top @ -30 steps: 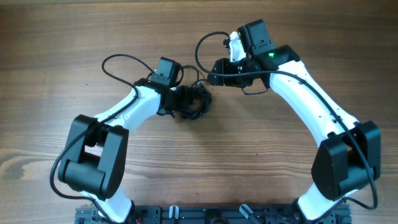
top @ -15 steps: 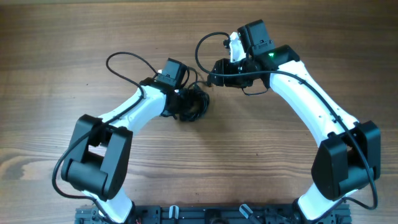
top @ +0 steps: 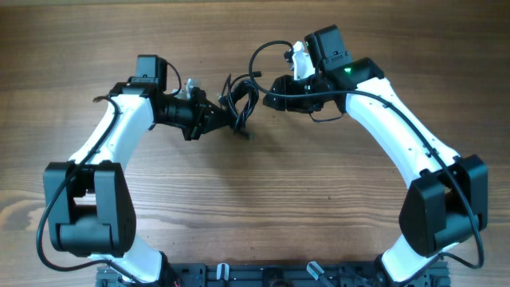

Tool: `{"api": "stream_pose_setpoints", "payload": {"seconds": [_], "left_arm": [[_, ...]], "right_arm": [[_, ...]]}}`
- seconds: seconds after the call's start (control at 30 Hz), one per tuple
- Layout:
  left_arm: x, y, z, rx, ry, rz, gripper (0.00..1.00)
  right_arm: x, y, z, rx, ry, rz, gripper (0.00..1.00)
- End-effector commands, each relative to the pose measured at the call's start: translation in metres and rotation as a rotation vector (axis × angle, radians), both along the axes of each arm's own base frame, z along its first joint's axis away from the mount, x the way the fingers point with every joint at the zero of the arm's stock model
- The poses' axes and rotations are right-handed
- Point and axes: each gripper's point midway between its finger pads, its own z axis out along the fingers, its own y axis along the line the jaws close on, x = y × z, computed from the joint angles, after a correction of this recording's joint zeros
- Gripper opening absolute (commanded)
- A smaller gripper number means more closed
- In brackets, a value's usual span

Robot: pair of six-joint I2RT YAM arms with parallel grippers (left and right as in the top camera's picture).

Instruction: Untangle cables

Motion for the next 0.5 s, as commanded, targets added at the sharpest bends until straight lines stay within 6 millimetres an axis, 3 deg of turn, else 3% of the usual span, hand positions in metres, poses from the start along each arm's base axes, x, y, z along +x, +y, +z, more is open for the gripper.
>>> {"api": "stream_pose_setpoints", "payload": {"seconds": [0.0,0.13,0.23,0.4,0.47], "left_arm": [[-0.008,-0.017,0.056,-0.287,0.004,-0.047,0.04],[-0.014,-0.02,0.08,-0.427,0.012,-0.079,0.04],[-0.014,-0.021,0.082,-0.439,0.012,-0.082,0.04],[-0.014,-0.021,0.082,-0.439,0.012,-0.082,0.04],[-0.014,-0.021,0.082,-0.438,0.012,-0.082,0.04]], "right_arm": [[-0.012,0.028,0.027,0.192,-0.024,0.145,0.48],[-0.022,0.047,0.055,0.367,-0.053,0.262,0.49],[-0.025,0.055,0.069,0.441,-0.056,0.297,0.49],[-0.029,0.067,0.059,0.378,-0.022,0.252,0.48],[-0.031,0.071,0.047,0.308,0.004,0.201,0.41]]}}
